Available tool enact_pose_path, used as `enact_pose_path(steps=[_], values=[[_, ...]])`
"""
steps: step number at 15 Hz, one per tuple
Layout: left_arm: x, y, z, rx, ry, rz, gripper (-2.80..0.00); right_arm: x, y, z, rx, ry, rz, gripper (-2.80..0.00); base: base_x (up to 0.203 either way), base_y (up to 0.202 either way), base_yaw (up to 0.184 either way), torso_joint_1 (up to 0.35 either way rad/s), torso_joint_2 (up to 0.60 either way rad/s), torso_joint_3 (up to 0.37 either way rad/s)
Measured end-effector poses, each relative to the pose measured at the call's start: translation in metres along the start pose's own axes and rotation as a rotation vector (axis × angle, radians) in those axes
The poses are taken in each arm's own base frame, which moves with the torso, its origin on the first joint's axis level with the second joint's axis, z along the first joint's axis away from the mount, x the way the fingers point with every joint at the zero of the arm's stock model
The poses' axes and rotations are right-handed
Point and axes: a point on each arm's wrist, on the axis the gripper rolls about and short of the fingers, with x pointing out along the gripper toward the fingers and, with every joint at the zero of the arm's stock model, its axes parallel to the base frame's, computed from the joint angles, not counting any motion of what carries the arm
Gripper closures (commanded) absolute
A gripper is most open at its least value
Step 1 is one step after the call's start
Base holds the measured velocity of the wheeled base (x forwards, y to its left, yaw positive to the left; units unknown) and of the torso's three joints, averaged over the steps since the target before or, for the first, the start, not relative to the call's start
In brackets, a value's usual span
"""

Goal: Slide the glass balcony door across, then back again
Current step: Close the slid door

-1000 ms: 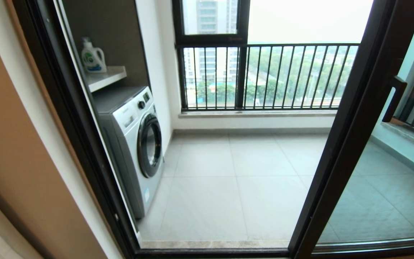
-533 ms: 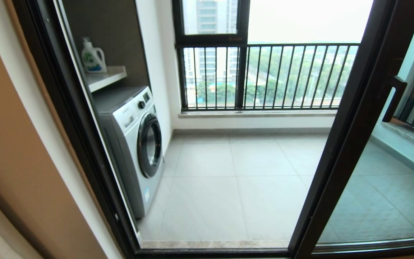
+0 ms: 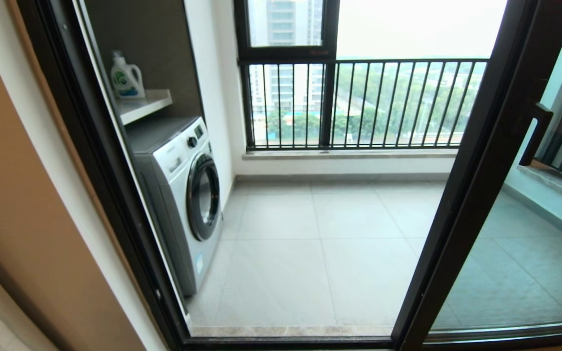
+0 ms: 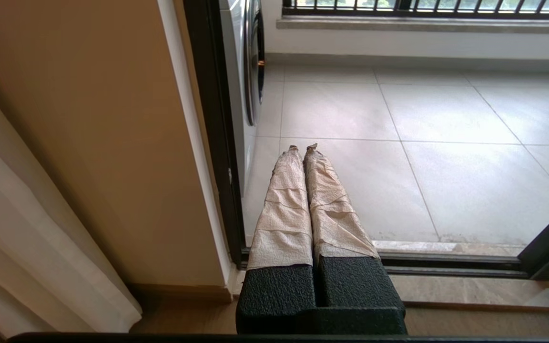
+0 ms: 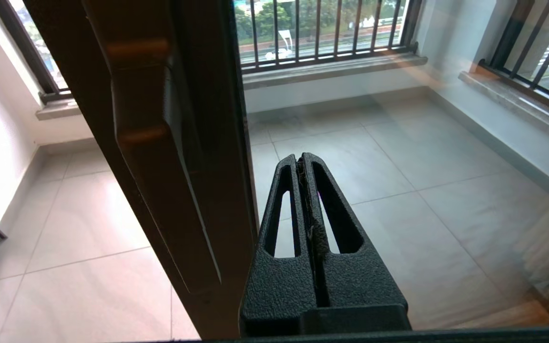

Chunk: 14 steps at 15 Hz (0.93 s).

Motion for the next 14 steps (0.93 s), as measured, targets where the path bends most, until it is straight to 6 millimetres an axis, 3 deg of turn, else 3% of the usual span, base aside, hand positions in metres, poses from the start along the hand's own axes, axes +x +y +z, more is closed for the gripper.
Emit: enact_pose_path(steps=[4,8,11,14], values=[[0.0,0.0,0.0,0.0,0.0,0.0,0.0,0.008,0.016,-0.001,-0.001,-0.001,0.029,0.0,0.0,0.0,0.0,0.0,0.0,0.0],[0.0,0.0,0.0,0.0,0.0,0.0,0.0,0.009,0.018,-0.002,0.002,0.006,0.029,0.0,0.0,0.0,0.0,0.0,0.0,0.0],[0.0,0.0,0.0,0.0,0.0,0.0,0.0,-0.001,0.018,0.004,-0.001,-0.006,0.028,0.0,0.0,0.0,0.0,0.0,0.0,0.0],[0.0,0.0,0.0,0.0,0.0,0.0,0.0,-0.016,0.004,0.011,-0.005,-0.019,-0.018,0.0,0.0,0.0,0.0,0.0,0.0,0.0]])
